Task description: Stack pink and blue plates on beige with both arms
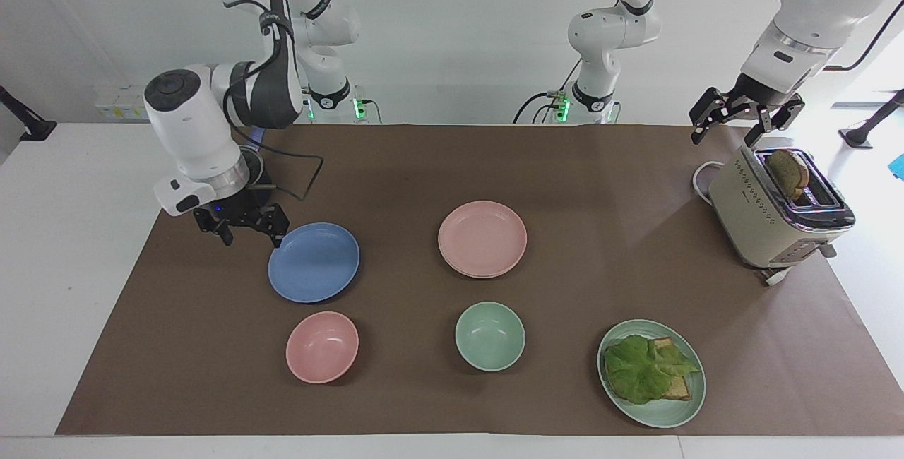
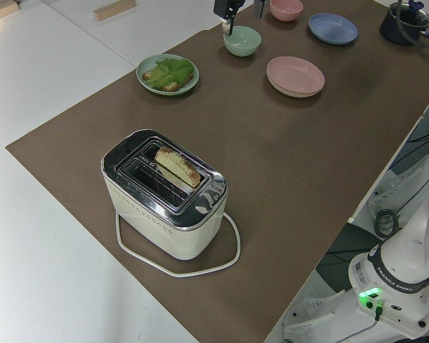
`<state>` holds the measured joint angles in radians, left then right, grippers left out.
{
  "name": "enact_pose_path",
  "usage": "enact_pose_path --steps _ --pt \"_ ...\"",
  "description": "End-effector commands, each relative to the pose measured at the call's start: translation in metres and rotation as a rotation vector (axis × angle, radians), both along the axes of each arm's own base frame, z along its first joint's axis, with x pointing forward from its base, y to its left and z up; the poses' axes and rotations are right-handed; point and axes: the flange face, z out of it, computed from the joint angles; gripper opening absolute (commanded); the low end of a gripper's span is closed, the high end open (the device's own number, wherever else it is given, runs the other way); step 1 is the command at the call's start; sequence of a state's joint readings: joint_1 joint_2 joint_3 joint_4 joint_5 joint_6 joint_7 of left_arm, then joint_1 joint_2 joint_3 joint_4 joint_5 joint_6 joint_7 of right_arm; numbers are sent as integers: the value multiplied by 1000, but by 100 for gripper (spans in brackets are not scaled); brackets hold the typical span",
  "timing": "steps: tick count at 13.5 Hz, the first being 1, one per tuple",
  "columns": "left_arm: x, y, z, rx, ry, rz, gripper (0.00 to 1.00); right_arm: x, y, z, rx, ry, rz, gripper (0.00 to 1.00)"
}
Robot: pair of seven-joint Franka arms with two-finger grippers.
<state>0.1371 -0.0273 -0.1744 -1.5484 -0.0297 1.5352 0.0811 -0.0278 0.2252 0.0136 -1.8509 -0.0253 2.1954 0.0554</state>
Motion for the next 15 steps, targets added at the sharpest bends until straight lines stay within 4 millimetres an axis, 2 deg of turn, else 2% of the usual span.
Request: enact_pose_path --steps 1,3,6,8,9,14,15 --pt "-3 0 4 19 4 -20 100 -14 -4 -35 8 -25 18 100" --pt "-3 0 3 19 10 -22 100 -17 -3 -50 9 -22 19 100" --pt "-3 0 4 19 7 -22 100 -19 -15 -73 24 13 6 100" --pt "-3 0 3 19 8 -22 100 -25 -24 -98 69 -18 55 100" --pt "-3 0 3 19 10 -22 100 -28 -35 -103 75 -27 74 100" --pt "-3 0 4 19 8 -22 100 -37 -38 -111 138 -12 37 100" --pt "-3 0 3 19 10 -21 100 -37 -38 -112 156 -9 45 92"
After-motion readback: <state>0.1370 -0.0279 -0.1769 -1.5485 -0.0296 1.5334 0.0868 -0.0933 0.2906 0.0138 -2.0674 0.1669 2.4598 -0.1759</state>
